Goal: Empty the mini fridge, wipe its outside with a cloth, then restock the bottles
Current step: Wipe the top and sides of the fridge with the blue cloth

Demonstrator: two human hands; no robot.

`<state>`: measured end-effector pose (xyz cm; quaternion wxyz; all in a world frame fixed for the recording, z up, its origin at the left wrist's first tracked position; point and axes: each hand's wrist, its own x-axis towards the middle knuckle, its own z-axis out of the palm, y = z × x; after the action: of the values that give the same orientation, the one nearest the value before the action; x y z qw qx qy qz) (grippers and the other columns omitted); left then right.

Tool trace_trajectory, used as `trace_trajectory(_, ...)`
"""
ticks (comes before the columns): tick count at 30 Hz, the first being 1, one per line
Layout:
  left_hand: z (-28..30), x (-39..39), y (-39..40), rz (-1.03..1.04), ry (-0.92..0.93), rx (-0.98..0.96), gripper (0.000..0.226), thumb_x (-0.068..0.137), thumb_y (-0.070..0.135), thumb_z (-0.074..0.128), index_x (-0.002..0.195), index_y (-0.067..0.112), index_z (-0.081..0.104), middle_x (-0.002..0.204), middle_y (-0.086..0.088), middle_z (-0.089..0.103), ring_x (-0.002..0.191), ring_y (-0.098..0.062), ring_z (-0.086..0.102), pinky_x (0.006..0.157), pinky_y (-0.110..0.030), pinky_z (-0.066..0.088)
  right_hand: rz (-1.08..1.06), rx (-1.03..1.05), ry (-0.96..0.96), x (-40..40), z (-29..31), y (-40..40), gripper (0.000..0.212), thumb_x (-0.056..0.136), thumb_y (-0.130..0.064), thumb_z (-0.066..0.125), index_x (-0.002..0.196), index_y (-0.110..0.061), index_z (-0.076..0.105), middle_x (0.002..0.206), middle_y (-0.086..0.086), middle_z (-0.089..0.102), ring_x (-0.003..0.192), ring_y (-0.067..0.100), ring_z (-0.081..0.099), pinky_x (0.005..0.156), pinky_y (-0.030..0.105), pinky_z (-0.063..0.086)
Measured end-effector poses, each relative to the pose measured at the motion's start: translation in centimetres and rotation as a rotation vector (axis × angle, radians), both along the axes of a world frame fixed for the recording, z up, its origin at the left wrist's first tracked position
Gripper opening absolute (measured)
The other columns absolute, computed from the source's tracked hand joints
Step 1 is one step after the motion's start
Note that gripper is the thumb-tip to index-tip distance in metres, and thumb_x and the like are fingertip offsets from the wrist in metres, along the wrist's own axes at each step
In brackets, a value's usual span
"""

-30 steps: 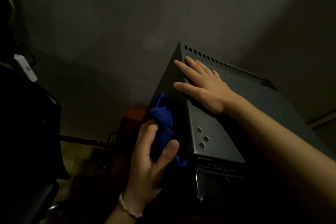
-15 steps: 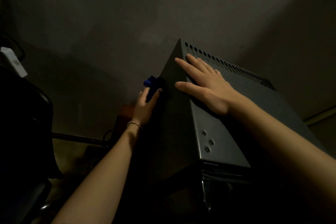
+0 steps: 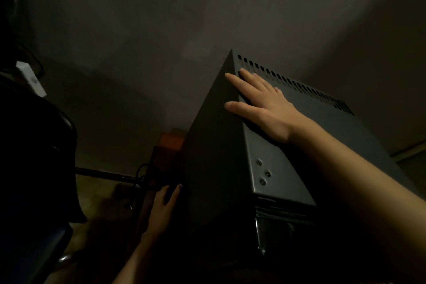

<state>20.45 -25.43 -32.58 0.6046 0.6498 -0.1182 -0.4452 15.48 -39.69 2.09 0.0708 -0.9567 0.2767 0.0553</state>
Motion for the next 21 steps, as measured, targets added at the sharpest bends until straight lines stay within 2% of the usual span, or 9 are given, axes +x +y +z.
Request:
trace_trajectory(3, 2.8, -1.2, 0.7, 0.108, -0.028, -0.072, 0.061, 0.090, 0.044, 0.058, 0.141, 0.012, 0.048, 0.143, -0.007, 0.046, 0.135, -0.023, 0.042, 0.102, -0.029, 0.035, 0.005, -0.007, -0.006, -0.1, -0.1, 0.0, 0.077, 0.082, -0.075, 0.028, 0.152, -0.055, 0.006, 0.167, -0.014, -0.006, 0.153, 0.011, -0.008, 0.122, 0.055, -0.003)
trace_trajectory(6, 8.0, -1.8, 1.5, 0.140, -0.145, -0.170, 0.056, 0.089, 0.047, 0.061, 0.133, 0.014, 0.050, 0.128, 0.005, 0.050, 0.129, -0.016, 0.046, 0.092, -0.014, 0.034, 0.004, -0.001, -0.005, -0.1, 0.0, 0.1, 0.077, 0.082, -0.075, 0.028, 0.153, -0.055, 0.006, 0.167, -0.014, -0.006, 0.153, 0.011, -0.008, 0.122, 0.054, -0.004)
trace_trajectory(8, 11.5, -2.0, 2.1, 0.141, -0.213, -0.284, 0.063, 0.080, 0.071, 0.060, 0.124, 0.026, 0.052, 0.122, 0.013, 0.053, 0.119, 0.000, 0.050, 0.082, -0.001, 0.034, 0.001, 0.000, -0.009, -0.1, 0.0, 0.2, 0.077, 0.081, -0.075, 0.028, 0.152, -0.055, 0.006, 0.167, -0.014, -0.006, 0.153, 0.011, -0.008, 0.122, 0.054, -0.004)
trace_trajectory(9, 13.2, -2.1, 2.4, 0.140, -0.214, -0.333, 0.060, 0.078, 0.074, 0.057, 0.120, 0.032, 0.052, 0.121, 0.018, 0.052, 0.112, 0.012, 0.050, 0.081, 0.002, 0.033, 0.000, 0.000, -0.008, -0.1, 0.0, 0.2, 0.077, 0.081, -0.075, 0.027, 0.152, -0.055, 0.005, 0.167, -0.014, -0.006, 0.153, 0.011, -0.008, 0.122, 0.054, -0.004)
trace_trajectory(12, 17.6, -2.5, 2.7, 0.132, -0.235, -0.465, 0.042, 0.081, 0.065, 0.061, 0.115, 0.043, 0.050, 0.113, 0.034, 0.049, 0.102, 0.028, 0.044, 0.083, 0.006, 0.030, -0.001, 0.002, 0.003, 0.0, 0.0, 0.2, 0.077, 0.081, -0.075, 0.027, 0.152, -0.055, 0.005, 0.167, -0.014, -0.006, 0.153, 0.011, -0.008, 0.122, 0.054, -0.004)
trace_trajectory(14, 19.5, -2.1, 2.3, 0.153, -0.354, -0.561, 0.040, 0.081, 0.067, 0.061, 0.111, 0.040, 0.055, 0.110, 0.031, 0.054, 0.111, 0.013, 0.051, 0.088, -0.003, 0.035, 0.000, 0.007, 0.006, 0.0, 0.1, 0.3, 0.078, 0.080, -0.075, 0.028, 0.152, -0.055, 0.005, 0.167, -0.014, -0.006, 0.153, 0.012, -0.008, 0.122, 0.054, -0.004)
trace_trajectory(16, 20.5, -1.4, 1.4, 0.150, -0.433, -0.645, 0.046, 0.083, 0.066, 0.058, 0.110, 0.028, 0.060, 0.106, 0.016, 0.057, 0.106, -0.007, 0.057, 0.089, -0.015, 0.040, 0.001, 0.008, 0.001, 0.0, 0.1, 0.2, 0.078, 0.080, -0.075, 0.028, 0.152, -0.055, 0.006, 0.167, -0.014, -0.006, 0.153, 0.012, -0.008, 0.122, 0.053, -0.004)
trace_trajectory(18, 20.7, -0.4, 0.2, 0.134, -0.434, -0.687, 0.050, 0.083, 0.067, 0.058, 0.110, 0.025, 0.061, 0.103, 0.011, 0.057, 0.101, -0.011, 0.058, 0.087, -0.019, 0.042, 0.007, -0.003, 0.000, 0.0, 0.0, 0.1, 0.078, 0.080, -0.075, 0.028, 0.152, -0.055, 0.006, 0.167, -0.014, -0.006, 0.153, 0.011, -0.008, 0.122, 0.054, -0.004)
trace_trajectory(21, 20.5, 1.6, -2.1, 0.090, -0.393, -0.723, 0.042, 0.082, 0.061, 0.062, 0.110, 0.030, 0.061, 0.100, 0.017, 0.060, 0.098, -0.009, 0.060, 0.085, -0.020, 0.043, 0.009, -0.007, -0.002, 0.0, -0.1, 0.0, 0.078, 0.081, -0.074, 0.027, 0.153, -0.055, 0.006, 0.167, -0.014, -0.006, 0.153, 0.011, -0.008, 0.122, 0.053, -0.004)
